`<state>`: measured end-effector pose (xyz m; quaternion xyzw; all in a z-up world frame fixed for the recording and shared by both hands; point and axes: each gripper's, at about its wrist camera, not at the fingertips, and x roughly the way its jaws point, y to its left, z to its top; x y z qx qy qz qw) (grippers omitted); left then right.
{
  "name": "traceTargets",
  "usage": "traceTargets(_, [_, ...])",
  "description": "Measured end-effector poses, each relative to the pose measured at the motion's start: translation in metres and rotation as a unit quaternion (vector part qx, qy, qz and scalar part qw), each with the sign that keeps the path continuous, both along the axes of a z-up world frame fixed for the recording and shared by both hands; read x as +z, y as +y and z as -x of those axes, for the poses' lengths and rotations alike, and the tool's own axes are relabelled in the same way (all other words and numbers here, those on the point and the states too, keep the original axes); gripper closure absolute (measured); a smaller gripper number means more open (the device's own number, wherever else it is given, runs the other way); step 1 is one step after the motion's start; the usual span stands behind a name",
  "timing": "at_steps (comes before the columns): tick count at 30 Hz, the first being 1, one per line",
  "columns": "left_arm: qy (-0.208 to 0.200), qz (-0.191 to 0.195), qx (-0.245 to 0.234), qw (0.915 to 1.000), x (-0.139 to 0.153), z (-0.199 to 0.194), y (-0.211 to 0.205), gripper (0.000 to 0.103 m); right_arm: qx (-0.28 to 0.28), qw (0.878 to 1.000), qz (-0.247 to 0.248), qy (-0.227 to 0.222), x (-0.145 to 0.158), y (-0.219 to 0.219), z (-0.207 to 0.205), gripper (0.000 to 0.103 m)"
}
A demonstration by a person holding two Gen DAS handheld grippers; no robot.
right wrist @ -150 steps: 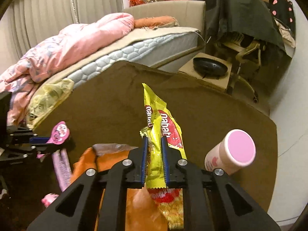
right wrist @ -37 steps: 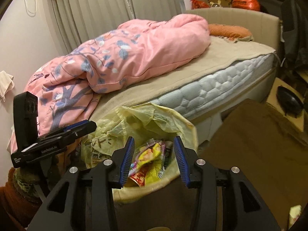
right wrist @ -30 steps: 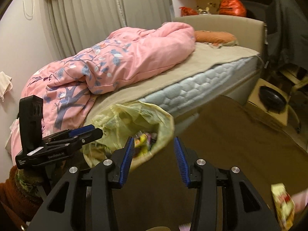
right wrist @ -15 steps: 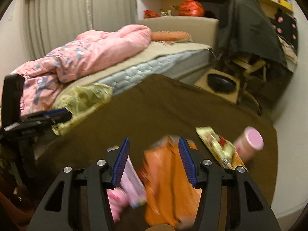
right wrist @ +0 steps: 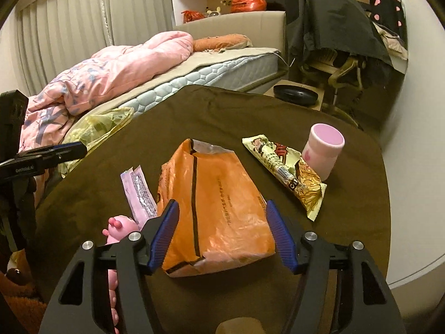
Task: Collect trash
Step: 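Move both tools back to the table toward the orange bag and wrappers, then grasp the yellow snack wrapper beside the pink cup with the right tool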
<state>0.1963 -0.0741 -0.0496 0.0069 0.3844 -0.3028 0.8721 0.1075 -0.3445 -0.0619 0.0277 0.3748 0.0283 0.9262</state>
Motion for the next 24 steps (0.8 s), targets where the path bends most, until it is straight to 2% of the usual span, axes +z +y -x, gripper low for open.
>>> traceTargets(1, [0.001, -0.001, -0.003, 1.0000, -0.001, 0.000, -0.002, 0.046, 0.001, 1.000, 0.001, 0.002, -0.001, -0.001, -0.001, 0.035])
traceTargets(5, [0.005, -0.003, -0.012, 0.9999, -0.006, 0.001, -0.009, 0.046, -0.001, 1.000, 0.008, 0.017, -0.005, -0.007, -0.006, 0.034])
traceTargets(11, [0.014, -0.011, -0.024, 0.9996, -0.014, 0.001, -0.020, 0.046, -0.042, 0.998, 0.035, -0.002, -0.006, -0.038, -0.033, 0.034])
traceTargets(17, [0.020, -0.015, -0.027, 0.9993, -0.018, -0.002, -0.026, 0.046, -0.041, 0.997, 0.052, 0.037, -0.026, -0.065, -0.084, 0.034])
traceTargets(19, [0.021, -0.017, -0.025, 0.9993, -0.018, -0.004, -0.026, 0.046, -0.029, 0.997, 0.041, 0.051, -0.032, -0.068, -0.092, 0.034])
traceTargets(21, [0.023, -0.016, -0.021, 0.9994, -0.019, -0.006, -0.026, 0.046, -0.018, 0.998, 0.023, 0.064, -0.037, -0.069, -0.094, 0.041])
traceTargets(22, [0.024, -0.015, -0.020, 0.9994, -0.020, -0.007, -0.025, 0.046, -0.012, 0.997, 0.014, 0.071, -0.040, -0.068, -0.092, 0.055])
traceTargets(24, [0.026, -0.015, -0.018, 0.9994, -0.022, -0.008, -0.025, 0.046, -0.010, 0.997, 0.002, 0.071, -0.041, -0.066, -0.084, 0.063])
